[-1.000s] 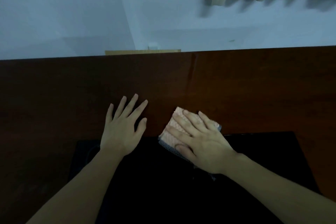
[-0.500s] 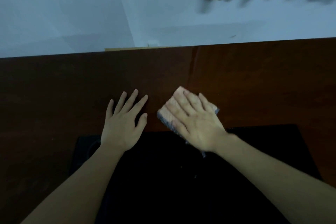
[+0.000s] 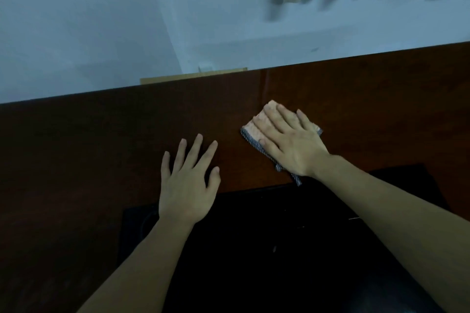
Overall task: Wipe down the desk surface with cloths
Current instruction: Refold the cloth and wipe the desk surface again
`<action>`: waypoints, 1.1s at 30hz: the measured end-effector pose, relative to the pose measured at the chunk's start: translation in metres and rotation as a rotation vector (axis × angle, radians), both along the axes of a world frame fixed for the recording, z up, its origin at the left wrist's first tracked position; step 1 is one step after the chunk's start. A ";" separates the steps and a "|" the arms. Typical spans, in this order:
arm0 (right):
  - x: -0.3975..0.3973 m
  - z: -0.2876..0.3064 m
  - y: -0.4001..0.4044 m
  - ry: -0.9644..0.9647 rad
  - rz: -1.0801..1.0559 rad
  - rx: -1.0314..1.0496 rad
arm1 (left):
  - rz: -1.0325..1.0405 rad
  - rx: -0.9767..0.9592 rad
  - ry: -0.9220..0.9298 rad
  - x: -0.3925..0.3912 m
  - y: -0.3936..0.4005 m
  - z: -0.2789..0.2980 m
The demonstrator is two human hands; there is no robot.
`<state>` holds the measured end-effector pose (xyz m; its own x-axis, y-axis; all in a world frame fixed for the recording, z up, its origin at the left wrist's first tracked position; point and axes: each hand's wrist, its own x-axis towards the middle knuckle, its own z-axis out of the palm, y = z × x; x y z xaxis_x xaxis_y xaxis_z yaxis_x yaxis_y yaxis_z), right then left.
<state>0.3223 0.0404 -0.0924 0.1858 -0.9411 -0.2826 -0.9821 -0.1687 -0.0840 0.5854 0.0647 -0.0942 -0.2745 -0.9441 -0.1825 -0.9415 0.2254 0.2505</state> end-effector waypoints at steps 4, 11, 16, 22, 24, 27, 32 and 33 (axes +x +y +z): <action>0.011 -0.001 0.016 0.016 -0.029 0.011 | -0.008 -0.001 -0.019 -0.001 0.001 0.000; 0.020 -0.011 0.098 0.023 0.151 -0.057 | -0.015 -0.022 -0.014 0.000 0.001 -0.002; 0.022 -0.006 0.058 0.041 0.023 -0.024 | -0.026 -0.033 -0.014 0.000 0.001 -0.002; 0.029 -0.001 -0.003 -0.002 -0.168 0.024 | -0.038 -0.026 -0.016 0.001 0.001 0.001; 0.032 0.000 0.001 0.017 -0.171 0.025 | -0.040 -0.026 -0.020 0.001 0.001 0.001; 0.037 -0.002 0.032 0.037 -0.115 0.009 | -0.035 -0.010 -0.022 0.000 0.000 0.001; 0.035 -0.010 0.105 0.023 0.030 -0.087 | -0.024 -0.025 -0.038 -0.001 0.002 0.001; 0.032 -0.011 0.112 0.017 0.043 -0.075 | -0.024 -0.021 -0.037 -0.001 0.002 0.001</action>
<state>0.3542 0.1525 -0.1036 0.2223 -0.9510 -0.2148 -0.9750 -0.2161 -0.0524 0.5841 0.0668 -0.0935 -0.2904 -0.9411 -0.1735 -0.9444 0.2527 0.2102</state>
